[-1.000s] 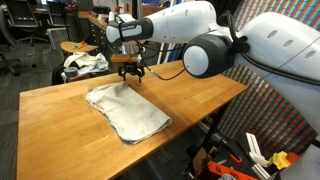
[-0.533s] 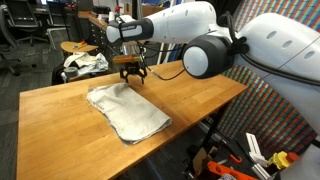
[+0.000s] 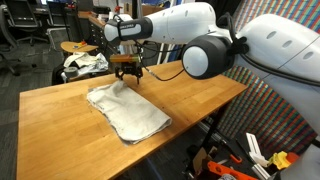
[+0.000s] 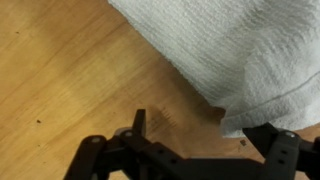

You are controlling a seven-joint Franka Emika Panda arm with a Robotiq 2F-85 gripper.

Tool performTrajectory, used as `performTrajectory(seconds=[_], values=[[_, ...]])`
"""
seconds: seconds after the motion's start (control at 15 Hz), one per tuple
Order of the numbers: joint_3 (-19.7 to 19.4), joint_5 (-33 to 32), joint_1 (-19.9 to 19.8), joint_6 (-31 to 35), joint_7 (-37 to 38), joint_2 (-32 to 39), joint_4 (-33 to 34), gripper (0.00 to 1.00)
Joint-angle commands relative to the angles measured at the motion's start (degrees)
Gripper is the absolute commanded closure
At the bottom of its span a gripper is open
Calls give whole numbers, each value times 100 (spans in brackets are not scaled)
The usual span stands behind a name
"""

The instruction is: Fold the towel in half

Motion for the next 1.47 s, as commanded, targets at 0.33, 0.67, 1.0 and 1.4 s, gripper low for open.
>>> performTrajectory(seconds=[0.33, 0.67, 1.0, 1.4], values=[[289, 293, -147, 225, -331, -76, 215, 0], [486, 501, -194, 255, -576, -74, 132, 0], [434, 406, -142, 577, -521, 2, 101, 0], [231, 161, -49, 478, -367, -7, -84, 0]])
